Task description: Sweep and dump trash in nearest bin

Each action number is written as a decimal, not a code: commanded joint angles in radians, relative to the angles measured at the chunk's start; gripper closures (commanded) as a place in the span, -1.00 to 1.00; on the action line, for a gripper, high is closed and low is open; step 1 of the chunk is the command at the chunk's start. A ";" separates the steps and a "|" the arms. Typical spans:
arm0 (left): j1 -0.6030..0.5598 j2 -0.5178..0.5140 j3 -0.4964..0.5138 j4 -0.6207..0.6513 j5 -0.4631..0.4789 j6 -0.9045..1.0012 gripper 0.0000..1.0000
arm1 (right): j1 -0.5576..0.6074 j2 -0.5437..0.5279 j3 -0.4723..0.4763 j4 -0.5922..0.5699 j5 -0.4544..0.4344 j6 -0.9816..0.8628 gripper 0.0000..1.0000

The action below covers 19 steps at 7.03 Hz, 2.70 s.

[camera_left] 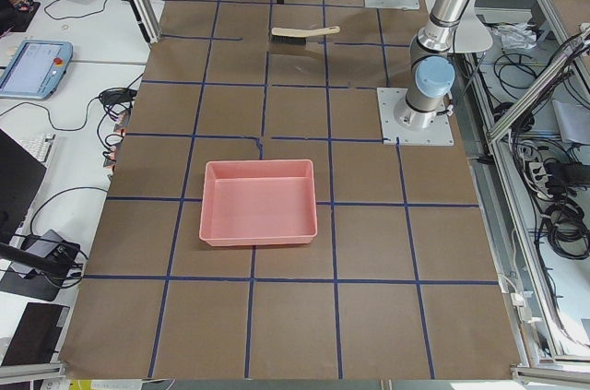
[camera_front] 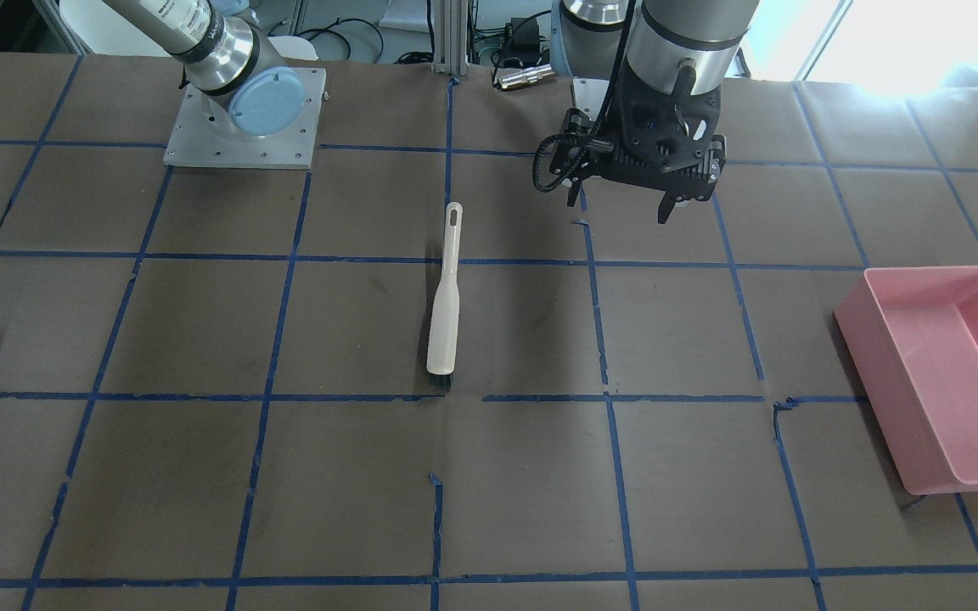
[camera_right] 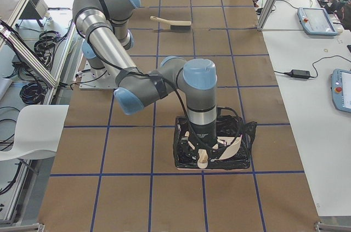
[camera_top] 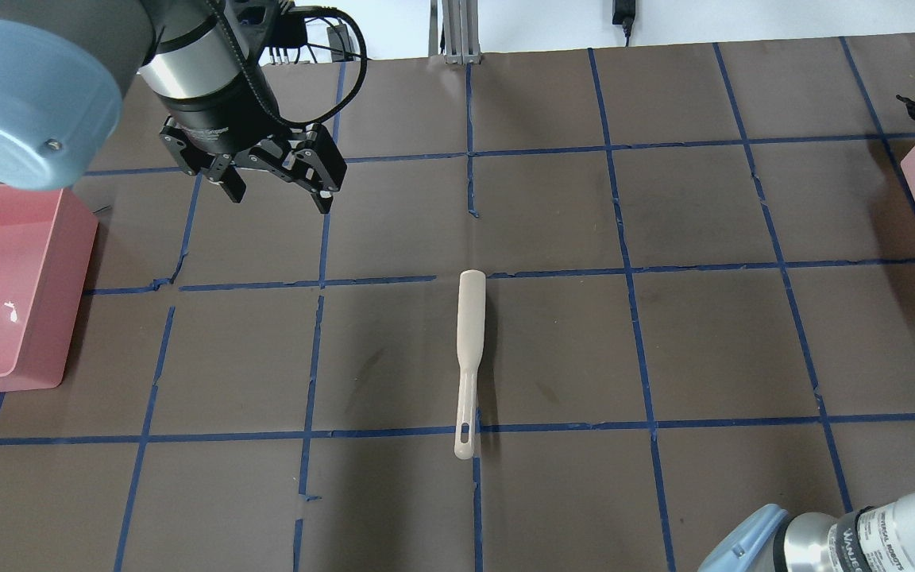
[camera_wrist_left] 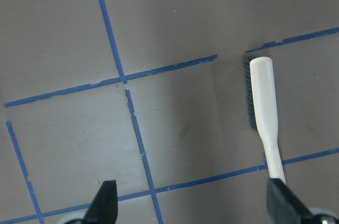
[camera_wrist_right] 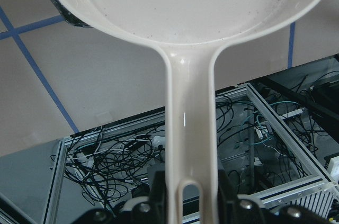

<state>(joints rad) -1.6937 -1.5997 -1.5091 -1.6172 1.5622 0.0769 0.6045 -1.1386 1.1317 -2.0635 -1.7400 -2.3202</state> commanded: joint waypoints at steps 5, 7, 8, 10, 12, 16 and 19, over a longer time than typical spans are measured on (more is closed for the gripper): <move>0.026 0.030 -0.002 0.002 0.048 0.006 -1.00 | 0.173 -0.234 0.184 0.338 0.176 0.518 1.00; 0.067 0.032 0.007 0.002 0.035 0.004 -1.00 | 0.286 -0.254 0.267 0.335 0.180 0.762 1.00; 0.068 0.040 -0.002 -0.010 0.033 0.007 -1.00 | 0.349 -0.253 0.289 0.336 0.180 0.921 1.00; 0.072 0.041 -0.003 -0.021 0.033 0.009 -1.00 | 0.498 -0.245 0.296 0.338 0.178 1.194 1.00; 0.086 0.041 -0.005 -0.023 -0.022 0.026 -1.00 | 0.645 -0.195 0.303 0.289 0.177 1.432 1.00; 0.086 0.043 -0.005 -0.021 -0.017 0.029 -1.00 | 0.949 -0.124 0.373 0.142 0.166 1.838 1.00; 0.086 0.037 -0.005 -0.010 -0.025 0.029 -1.00 | 1.156 -0.052 0.540 -0.117 0.152 2.160 1.00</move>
<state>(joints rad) -1.6088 -1.5598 -1.5140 -1.6333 1.5413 0.1058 1.6767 -1.2287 1.6190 -2.0989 -1.5881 -0.2885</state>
